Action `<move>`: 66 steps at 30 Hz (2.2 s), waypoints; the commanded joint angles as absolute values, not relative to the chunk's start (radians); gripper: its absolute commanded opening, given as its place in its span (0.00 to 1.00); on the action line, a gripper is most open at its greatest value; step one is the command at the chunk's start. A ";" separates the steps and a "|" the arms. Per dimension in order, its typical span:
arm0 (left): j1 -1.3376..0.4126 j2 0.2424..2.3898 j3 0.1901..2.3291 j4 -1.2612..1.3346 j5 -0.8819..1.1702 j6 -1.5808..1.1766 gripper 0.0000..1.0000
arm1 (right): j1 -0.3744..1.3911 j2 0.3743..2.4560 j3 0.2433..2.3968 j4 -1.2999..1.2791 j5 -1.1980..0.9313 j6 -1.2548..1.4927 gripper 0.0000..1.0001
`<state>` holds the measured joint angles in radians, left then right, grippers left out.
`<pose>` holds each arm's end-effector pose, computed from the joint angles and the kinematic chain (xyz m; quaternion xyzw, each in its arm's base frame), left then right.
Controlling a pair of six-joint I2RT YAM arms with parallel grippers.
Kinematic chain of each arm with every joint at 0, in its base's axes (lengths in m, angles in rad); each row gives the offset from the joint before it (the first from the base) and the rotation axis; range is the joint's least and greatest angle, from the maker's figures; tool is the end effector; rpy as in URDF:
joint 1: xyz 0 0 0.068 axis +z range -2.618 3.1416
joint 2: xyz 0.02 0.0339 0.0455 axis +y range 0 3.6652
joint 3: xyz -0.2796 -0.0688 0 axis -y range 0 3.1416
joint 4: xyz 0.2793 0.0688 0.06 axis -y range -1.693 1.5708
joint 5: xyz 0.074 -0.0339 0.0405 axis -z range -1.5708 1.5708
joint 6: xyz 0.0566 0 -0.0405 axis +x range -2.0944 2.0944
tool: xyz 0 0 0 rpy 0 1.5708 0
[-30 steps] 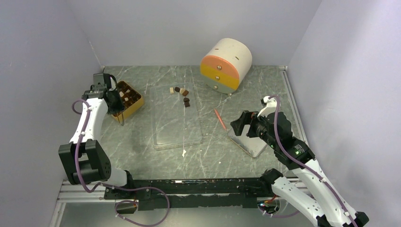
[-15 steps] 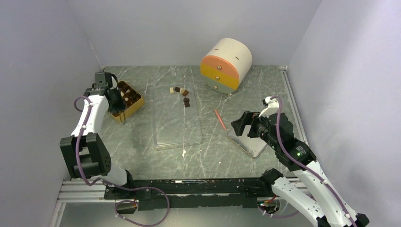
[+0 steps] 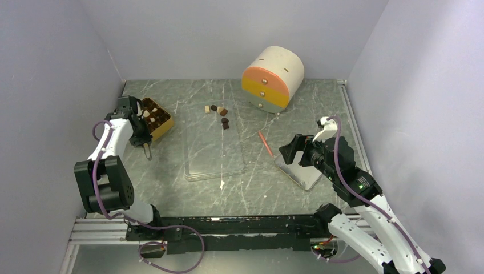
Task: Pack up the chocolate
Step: Place the fake chocolate in the packing box, then pick up the fake chocolate from the plate.
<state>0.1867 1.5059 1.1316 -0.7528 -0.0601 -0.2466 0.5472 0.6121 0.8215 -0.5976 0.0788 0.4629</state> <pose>0.3333 0.0664 0.2284 -0.2161 0.9508 0.0227 0.2207 0.1497 0.0860 0.3415 -0.0130 0.8298 0.2409 0.5033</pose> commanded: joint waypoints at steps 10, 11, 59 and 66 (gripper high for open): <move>0.192 1.440 1.255 -0.765 0.011 -0.230 0.26 | 0.553 0.607 0.838 -0.585 0.102 0.450 0.99; 0.192 1.431 1.267 -0.767 0.026 -0.221 0.27 | 0.552 0.609 0.839 -0.587 0.102 0.449 0.99; -0.337 1.853 1.441 -0.650 -0.062 -0.207 0.36 | 0.552 0.621 0.844 -0.591 0.125 0.493 0.99; -0.351 1.902 1.487 -0.650 -0.047 -0.218 0.37 | 0.552 0.627 0.841 -0.584 0.121 0.488 0.99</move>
